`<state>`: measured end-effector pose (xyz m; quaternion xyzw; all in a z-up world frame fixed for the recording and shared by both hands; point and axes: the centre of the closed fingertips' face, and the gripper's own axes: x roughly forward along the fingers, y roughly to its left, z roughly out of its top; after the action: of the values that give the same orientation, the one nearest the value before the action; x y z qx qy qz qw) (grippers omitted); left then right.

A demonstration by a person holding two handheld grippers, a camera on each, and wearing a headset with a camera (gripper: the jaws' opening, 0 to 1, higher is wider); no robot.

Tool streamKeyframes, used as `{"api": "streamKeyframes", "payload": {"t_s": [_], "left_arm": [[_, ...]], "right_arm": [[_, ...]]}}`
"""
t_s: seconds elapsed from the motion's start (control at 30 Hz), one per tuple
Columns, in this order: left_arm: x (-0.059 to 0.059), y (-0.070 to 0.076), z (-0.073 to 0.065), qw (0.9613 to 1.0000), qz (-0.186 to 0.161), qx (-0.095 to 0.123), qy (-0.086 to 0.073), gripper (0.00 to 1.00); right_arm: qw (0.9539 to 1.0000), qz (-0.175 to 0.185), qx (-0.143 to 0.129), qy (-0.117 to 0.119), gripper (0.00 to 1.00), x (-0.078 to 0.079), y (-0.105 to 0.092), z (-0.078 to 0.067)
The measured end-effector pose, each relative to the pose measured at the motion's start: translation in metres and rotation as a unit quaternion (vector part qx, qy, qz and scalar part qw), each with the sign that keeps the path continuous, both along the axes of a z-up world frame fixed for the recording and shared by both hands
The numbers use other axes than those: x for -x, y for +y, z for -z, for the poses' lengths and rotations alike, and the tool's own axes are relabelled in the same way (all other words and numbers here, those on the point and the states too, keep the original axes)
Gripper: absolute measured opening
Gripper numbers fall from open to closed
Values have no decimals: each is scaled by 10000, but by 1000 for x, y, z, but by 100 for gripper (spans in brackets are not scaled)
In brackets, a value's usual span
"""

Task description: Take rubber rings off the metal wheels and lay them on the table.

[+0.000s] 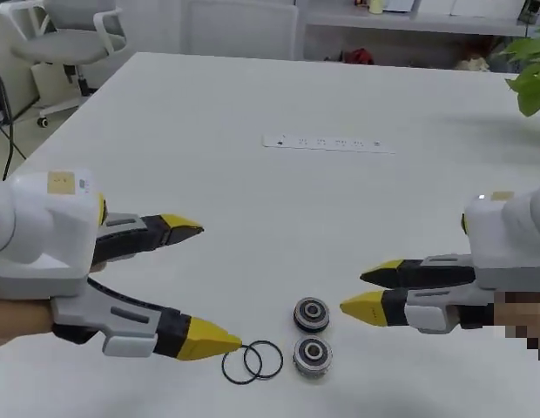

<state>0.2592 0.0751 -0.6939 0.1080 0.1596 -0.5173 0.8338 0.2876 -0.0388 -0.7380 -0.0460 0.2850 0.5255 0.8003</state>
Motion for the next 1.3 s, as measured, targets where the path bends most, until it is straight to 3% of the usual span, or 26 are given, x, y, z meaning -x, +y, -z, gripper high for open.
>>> {"api": "streamKeyframes", "payload": {"t_s": [0.17,0.37,0.47,0.73,1.3], "left_arm": [[-9,-12,-8,9998,91,23,-147,84],[-20,-25,-13,9997,81,124,-202,82],[-25,-33,-18,9996,83,153,-236,82],[-36,-46,-34,9986,161,210,-452,81],[-43,-63,-31,9977,363,31,-577,74]], "right_arm": [[10000,33,-21,7,35,-3,-4,4],[10000,-4,-53,60,35,-2,-5,11],[9996,-61,-184,187,36,1,-4,15],[9988,-379,-141,277,39,4,-1,19],[9989,-315,-223,270,38,-6,-4,26]]}}
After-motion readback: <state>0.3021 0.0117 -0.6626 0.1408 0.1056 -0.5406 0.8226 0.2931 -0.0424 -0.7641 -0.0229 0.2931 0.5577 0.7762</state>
